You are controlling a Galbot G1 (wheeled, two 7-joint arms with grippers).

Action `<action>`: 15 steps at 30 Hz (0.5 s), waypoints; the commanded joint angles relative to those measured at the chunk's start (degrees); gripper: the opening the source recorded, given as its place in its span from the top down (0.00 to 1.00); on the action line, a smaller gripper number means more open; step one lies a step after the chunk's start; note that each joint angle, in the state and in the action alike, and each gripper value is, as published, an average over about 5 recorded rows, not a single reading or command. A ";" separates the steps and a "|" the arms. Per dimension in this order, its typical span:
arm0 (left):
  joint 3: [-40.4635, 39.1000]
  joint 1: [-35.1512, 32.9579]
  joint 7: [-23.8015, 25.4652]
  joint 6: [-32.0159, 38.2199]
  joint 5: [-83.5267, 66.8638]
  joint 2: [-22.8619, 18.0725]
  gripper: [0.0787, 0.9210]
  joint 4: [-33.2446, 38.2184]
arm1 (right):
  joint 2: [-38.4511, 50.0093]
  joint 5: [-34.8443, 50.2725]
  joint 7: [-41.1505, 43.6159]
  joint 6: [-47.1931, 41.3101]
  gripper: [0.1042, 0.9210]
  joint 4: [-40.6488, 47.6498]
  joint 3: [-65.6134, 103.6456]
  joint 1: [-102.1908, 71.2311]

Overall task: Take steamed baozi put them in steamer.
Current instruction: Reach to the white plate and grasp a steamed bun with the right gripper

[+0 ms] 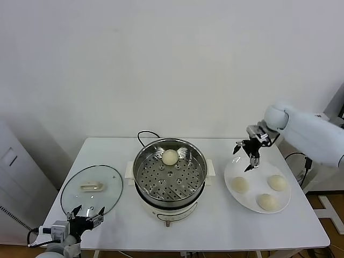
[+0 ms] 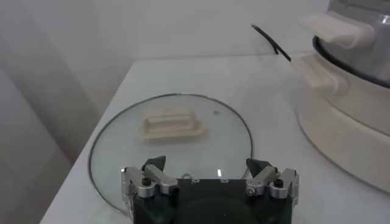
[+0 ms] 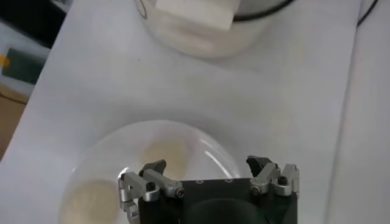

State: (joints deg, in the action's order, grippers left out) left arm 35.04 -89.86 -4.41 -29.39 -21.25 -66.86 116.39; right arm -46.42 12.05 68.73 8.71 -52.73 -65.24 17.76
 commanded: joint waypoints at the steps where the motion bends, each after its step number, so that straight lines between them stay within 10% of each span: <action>1: 0.00 -0.03 0.01 0.00 0.03 -0.19 0.12 -0.14 | 0.67 -2.09 -1.21 -3.22 0.12 1.51 4.11 -7.95; 15: 0.01 -0.30 0.02 0.19 0.05 -0.26 0.12 -0.15 | -0.93 -3.80 -2.87 -3.74 0.12 3.33 6.64 -10.91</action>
State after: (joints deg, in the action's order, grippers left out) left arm 35.04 -90.08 -4.41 -29.24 -21.23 -67.02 116.24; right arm -47.28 9.12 66.51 5.75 -50.13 -60.03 9.40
